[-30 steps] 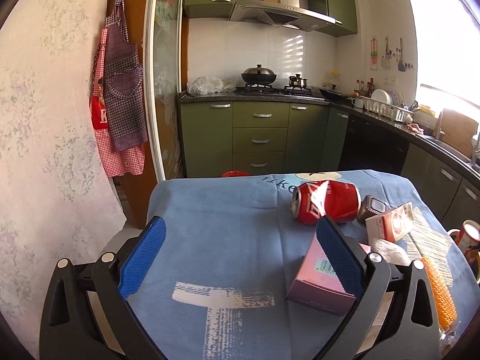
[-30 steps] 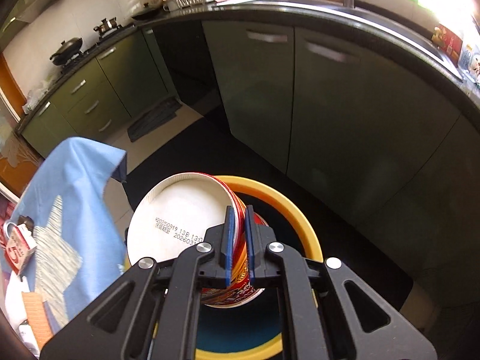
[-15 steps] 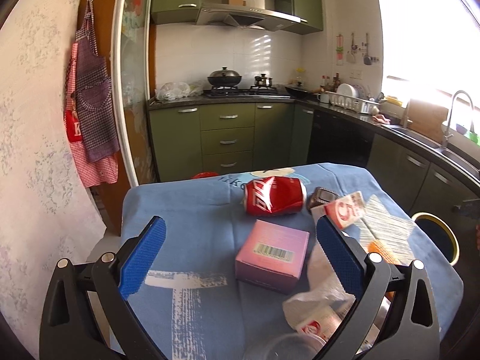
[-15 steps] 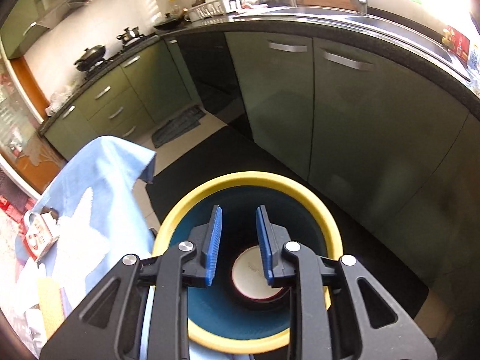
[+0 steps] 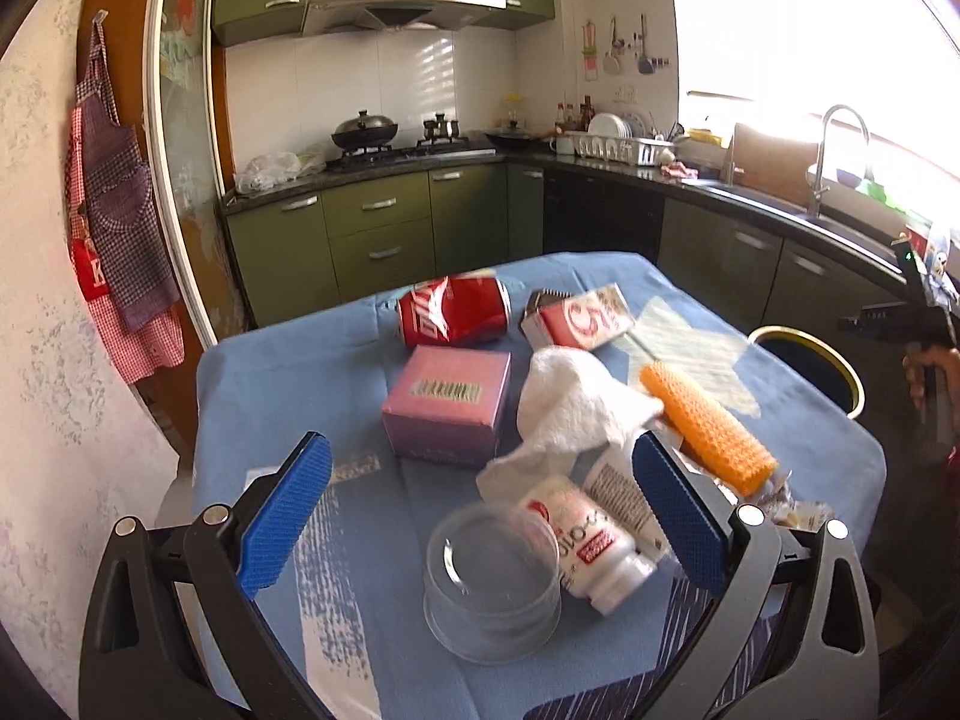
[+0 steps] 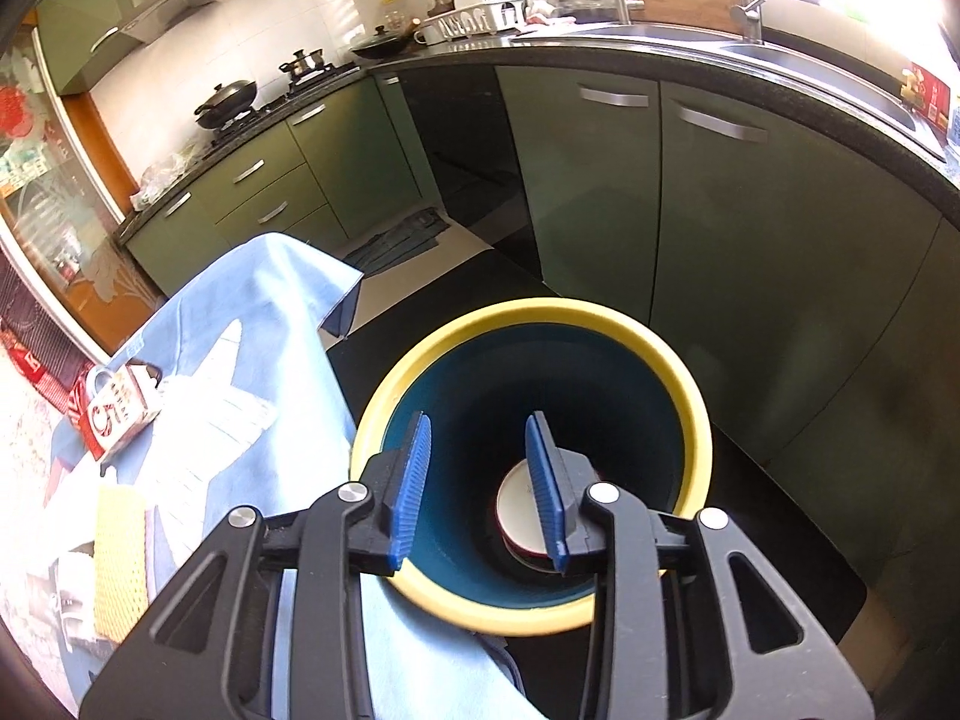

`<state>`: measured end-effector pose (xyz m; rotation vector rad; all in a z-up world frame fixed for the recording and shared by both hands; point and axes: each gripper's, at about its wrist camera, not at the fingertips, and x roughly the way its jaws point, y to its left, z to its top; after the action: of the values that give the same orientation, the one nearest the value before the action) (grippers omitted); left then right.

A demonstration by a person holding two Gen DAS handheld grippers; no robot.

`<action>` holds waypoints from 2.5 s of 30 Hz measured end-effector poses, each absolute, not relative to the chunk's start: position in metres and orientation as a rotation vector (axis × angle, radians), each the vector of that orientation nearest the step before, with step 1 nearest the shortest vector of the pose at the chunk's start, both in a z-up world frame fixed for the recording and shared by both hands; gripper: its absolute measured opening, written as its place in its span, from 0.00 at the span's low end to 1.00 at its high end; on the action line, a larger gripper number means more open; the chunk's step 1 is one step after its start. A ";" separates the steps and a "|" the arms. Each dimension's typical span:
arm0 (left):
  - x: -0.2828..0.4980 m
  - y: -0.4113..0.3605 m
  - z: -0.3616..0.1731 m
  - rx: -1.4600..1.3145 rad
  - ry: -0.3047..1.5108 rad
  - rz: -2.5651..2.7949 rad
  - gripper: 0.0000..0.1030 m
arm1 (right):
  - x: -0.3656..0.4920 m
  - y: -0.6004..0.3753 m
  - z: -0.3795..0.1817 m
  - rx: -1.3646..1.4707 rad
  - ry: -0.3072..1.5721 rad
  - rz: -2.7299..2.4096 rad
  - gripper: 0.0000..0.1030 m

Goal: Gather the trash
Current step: 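Grasp the clear plastic cup with the left tool, then carry the clear cup over the bin and open the left tool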

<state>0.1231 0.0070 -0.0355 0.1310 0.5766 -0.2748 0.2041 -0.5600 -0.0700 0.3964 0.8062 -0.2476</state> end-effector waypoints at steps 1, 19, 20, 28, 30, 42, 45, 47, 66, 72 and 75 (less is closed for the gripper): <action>0.126 0.007 -0.039 0.132 0.589 -0.273 0.96 | 0.202 -0.557 -0.070 0.396 0.806 -0.242 0.31; 0.152 0.014 -0.097 0.066 0.736 -0.267 0.51 | 0.199 -0.543 -0.075 0.391 0.813 -0.195 0.33; 0.151 0.015 -0.093 0.068 0.729 -0.265 0.51 | 0.199 -0.543 -0.074 0.391 0.812 -0.193 0.34; 0.145 0.001 -0.037 0.138 0.638 -0.291 0.51 | 0.184 -0.554 -0.073 0.408 0.781 -0.209 0.34; 0.149 -0.018 -0.020 0.159 0.623 -0.358 0.51 | 0.178 -0.560 -0.074 0.412 0.772 -0.227 0.34; 0.186 -0.241 0.007 0.291 0.630 -0.775 0.52 | 0.129 -0.616 -0.084 0.468 0.717 -0.332 0.35; 0.198 -0.296 -0.003 0.302 0.662 -0.821 0.52 | 0.120 -0.632 -0.090 0.483 0.715 -0.352 0.36; 0.211 -0.332 -0.014 0.306 0.694 -0.844 0.52 | 0.116 -0.639 -0.092 0.491 0.715 -0.364 0.36; 0.245 -0.377 0.004 0.226 0.633 -0.773 0.82 | 0.112 -0.645 -0.101 0.505 0.721 -0.365 0.41; 0.224 -0.256 0.028 0.164 0.530 -0.641 0.85 | 0.130 -0.615 -0.097 0.465 0.750 -0.316 0.41; 0.221 -0.199 0.029 0.157 0.483 -0.512 0.86 | 0.146 -0.587 -0.092 0.414 0.775 -0.267 0.41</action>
<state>0.2209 -0.1991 0.0286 0.1567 0.4827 -0.5124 0.1464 -0.5874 -0.0923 0.4145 0.7750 -0.2668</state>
